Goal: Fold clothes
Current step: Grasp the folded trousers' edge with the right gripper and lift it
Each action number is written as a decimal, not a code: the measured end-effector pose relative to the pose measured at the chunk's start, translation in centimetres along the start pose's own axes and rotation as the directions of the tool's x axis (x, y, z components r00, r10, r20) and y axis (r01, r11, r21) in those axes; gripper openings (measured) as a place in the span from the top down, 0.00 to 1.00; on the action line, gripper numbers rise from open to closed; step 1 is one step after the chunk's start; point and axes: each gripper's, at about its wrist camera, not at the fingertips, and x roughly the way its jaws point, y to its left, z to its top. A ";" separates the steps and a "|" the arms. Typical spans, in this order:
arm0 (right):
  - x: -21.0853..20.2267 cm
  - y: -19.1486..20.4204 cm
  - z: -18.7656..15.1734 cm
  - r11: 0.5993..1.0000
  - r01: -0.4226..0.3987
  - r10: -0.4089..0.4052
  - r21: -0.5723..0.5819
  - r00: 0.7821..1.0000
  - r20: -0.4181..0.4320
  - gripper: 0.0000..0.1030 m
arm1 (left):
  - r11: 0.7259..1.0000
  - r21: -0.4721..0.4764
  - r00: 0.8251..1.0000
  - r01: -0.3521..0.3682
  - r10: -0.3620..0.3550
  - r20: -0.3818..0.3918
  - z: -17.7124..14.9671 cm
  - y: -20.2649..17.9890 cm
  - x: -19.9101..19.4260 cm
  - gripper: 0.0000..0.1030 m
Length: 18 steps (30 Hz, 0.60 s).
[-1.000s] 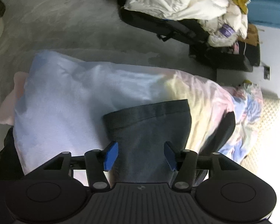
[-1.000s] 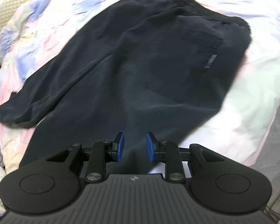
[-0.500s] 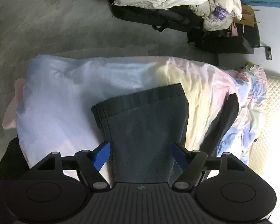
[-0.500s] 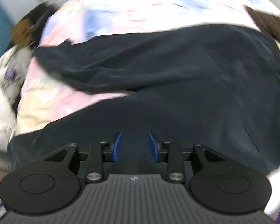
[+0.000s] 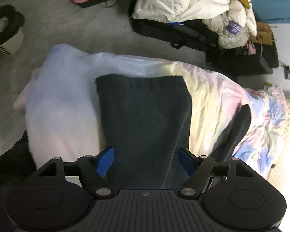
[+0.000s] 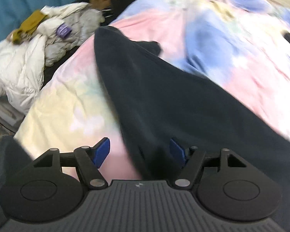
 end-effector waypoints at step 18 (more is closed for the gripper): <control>1.9 -9.6 4.4 0.944 -0.148 0.098 0.295 0.979 0.180 0.93 | 0.977 0.201 0.994 -0.076 0.090 -0.061 -5.0 -10.0 5.0 0.27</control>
